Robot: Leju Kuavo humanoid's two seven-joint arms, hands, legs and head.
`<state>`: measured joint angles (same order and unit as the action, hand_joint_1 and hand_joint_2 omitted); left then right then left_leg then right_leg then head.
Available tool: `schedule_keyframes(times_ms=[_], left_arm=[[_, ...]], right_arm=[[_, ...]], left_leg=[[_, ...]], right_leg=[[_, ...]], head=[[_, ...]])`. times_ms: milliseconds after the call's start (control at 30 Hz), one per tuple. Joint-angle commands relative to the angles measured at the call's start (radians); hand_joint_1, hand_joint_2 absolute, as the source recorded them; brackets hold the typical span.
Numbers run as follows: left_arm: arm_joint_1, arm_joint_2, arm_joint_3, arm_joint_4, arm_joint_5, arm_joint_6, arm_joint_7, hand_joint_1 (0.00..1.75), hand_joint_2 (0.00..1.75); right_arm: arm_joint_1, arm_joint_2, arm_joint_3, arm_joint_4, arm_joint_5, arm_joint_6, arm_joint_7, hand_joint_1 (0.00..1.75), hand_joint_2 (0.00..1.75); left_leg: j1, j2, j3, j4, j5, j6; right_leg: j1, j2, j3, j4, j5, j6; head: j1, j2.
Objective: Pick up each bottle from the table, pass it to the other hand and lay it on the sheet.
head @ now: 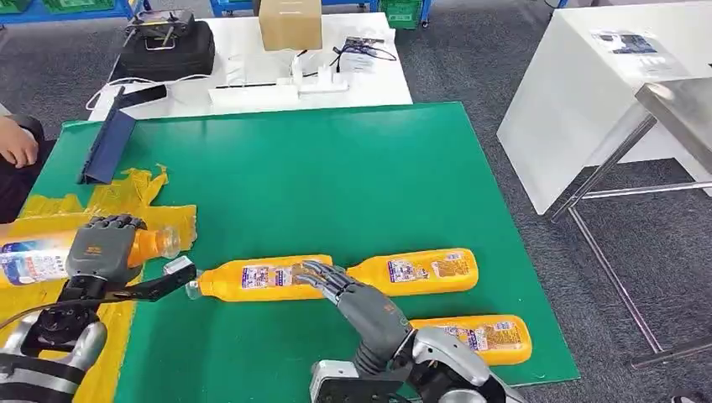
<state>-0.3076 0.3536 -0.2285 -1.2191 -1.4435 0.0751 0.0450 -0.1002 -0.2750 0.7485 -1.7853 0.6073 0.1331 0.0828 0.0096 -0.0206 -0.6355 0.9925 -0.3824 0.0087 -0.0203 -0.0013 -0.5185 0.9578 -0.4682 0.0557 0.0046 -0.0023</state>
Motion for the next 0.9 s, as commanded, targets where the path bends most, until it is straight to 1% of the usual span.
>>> schedule_keyframes(times_ms=[33, 167, 233, 267, 300, 333, 367, 467, 567, 600, 633, 800, 833, 867, 900], left_arm=[[-0.091, 0.012, -0.077, 0.181, 0.006, -0.006, -0.002, 1.75, 1.75], [-0.096, 0.004, -0.086, 0.181, 0.055, -0.054, -0.010, 1.75, 1.75], [-0.113, -0.015, -0.075, 0.199, 0.162, -0.137, -0.058, 1.75, 1.75], [-0.116, -0.019, -0.071, 0.200, 0.219, -0.171, -0.100, 1.29, 1.75], [-0.121, -0.019, -0.073, 0.191, 0.267, -0.205, -0.099, 0.00, 1.75], [-0.124, -0.011, -0.089, 0.179, 0.312, -0.239, -0.124, 0.00, 0.00], [-0.124, -0.010, -0.086, 0.166, 0.374, -0.274, -0.145, 0.00, 0.00], [-0.133, 0.007, -0.119, 0.113, 0.531, -0.368, -0.182, 0.00, 0.00], [-0.154, 0.013, -0.151, 0.089, 0.666, -0.465, -0.201, 0.00, 0.00], [-0.165, 0.021, -0.168, 0.081, 0.722, -0.511, -0.207, 0.00, 0.00], [-0.170, 0.030, -0.180, 0.069, 0.756, -0.522, -0.207, 0.00, 0.00], [-0.151, 0.032, -0.157, -0.004, 1.001, -0.578, -0.188, 0.00, 0.00], [-0.149, 0.022, -0.143, -0.013, 1.046, -0.583, -0.186, 0.00, 0.00], [-0.146, 0.016, -0.133, -0.026, 1.072, -0.576, -0.177, 0.00, 0.00], [-0.147, 0.008, -0.131, -0.035, 1.081, -0.571, -0.170, 0.00, 0.00]], right_arm=[[-0.049, 0.017, 0.031, 0.087, 0.000, 0.008, 0.003, 0.00, 1.75], [-0.053, 0.019, 0.038, 0.092, 0.006, 0.009, 0.009, 0.00, 1.75], [-0.060, 0.024, 0.045, 0.106, 0.015, 0.013, 0.016, 0.00, 1.75], [-0.065, 0.025, 0.047, 0.112, 0.024, 0.013, 0.021, 0.00, 1.75], [-0.071, 0.033, 0.043, 0.120, 0.049, 0.005, 0.034, 0.00, 1.75], [-0.079, 0.042, 0.038, 0.131, 0.062, 0.003, 0.043, 0.00, 1.75], [-0.089, 0.052, 0.030, 0.141, 0.078, 0.001, 0.054, 0.00, 1.75], [-0.146, 0.095, 0.005, 0.199, 0.165, -0.002, 0.082, 0.00, 1.75], [-0.241, 0.119, -0.002, 0.307, 0.184, 0.035, 0.097, 0.00, 1.75], [-0.287, 0.124, 0.006, 0.355, 0.184, 0.055, 0.081, 0.00, 1.75], [-0.312, 0.130, 0.004, 0.388, 0.177, 0.061, 0.072, 0.00, 1.75], [-0.392, 0.155, 0.038, 0.511, 0.184, 0.079, 0.051, 0.00, 1.75], [-0.406, 0.159, 0.049, 0.535, 0.184, 0.090, 0.052, 0.00, 1.75], [-0.419, 0.165, 0.057, 0.559, 0.177, 0.105, 0.053, 0.00, 1.75], [-0.427, 0.167, 0.061, 0.574, 0.174, 0.109, 0.054, 0.00, 1.75]], left_leg=[[0.000, 0.001, 0.002, 0.000, -0.001, 0.000], [0.001, 0.001, 0.001, 0.001, -0.001, 0.000], [0.001, 0.002, 0.001, 0.001, -0.001, 0.000], [0.001, 0.000, 0.000, 0.000, 0.000, 0.000], [0.001, 0.000, 0.000, 0.000, 0.000, 0.000], [0.001, 0.000, 0.000, 0.001, 0.000, 0.000], [0.001, 0.000, -0.001, 0.000, 0.000, 0.000], [0.001, 0.001, -0.001, 0.001, 0.000, 0.000], [0.001, 0.002, -0.001, 0.001, 0.000, 0.000], [0.001, 0.003, -0.001, 0.002, 0.000, 0.000], [0.001, 0.002, -0.001, 0.001, 0.001, -0.001], [0.001, 0.003, -0.001, 0.001, 0.001, -0.001], [0.001, 0.005, 0.000, 0.002, 0.001, -0.001], [0.001, 0.002, -0.001, 0.001, 0.002, -0.001], [0.001, 0.003, -0.001, 0.002, 0.001, -0.001]], right_leg=[[0.001, -0.001, 0.002, -0.001, -0.001, -0.002], [0.002, 0.000, 0.001, 0.000, -0.001, -0.003], [0.002, 0.000, 0.000, 0.001, -0.001, -0.003], [0.001, -0.001, 0.000, 0.000, 0.000, -0.002], [0.001, -0.001, -0.001, 0.000, 0.000, -0.002], [0.001, -0.001, -0.001, 0.000, 0.000, -0.003], [0.001, -0.001, -0.004, 0.000, 0.000, -0.002], [0.001, 0.000, -0.003, 0.001, 0.000, -0.002], [0.001, 0.000, -0.002, 0.001, 0.000, -0.002], [0.002, 0.001, -0.002, 0.002, 0.000, -0.003], [0.001, 0.001, -0.002, 0.001, 0.001, -0.002], [0.001, 0.002, -0.002, 0.002, 0.001, -0.002], [0.002, 0.003, -0.001, 0.003, 0.001, -0.002], [0.001, 0.001, -0.002, 0.002, 0.001, -0.001], [0.002, 0.002, -0.001, 0.003, 0.000, -0.002]], head=[[0.000, 0.000], [0.000, 0.000], [0.000, 0.000], [0.000, 0.000], [0.000, 0.000], [0.000, 0.000], [0.000, 0.000], [0.000, 0.000], [0.000, 0.000], [0.000, 0.000], [0.000, 0.000], [0.000, 0.000], [0.000, 0.000], [0.000, 0.000], [0.000, 0.000]])
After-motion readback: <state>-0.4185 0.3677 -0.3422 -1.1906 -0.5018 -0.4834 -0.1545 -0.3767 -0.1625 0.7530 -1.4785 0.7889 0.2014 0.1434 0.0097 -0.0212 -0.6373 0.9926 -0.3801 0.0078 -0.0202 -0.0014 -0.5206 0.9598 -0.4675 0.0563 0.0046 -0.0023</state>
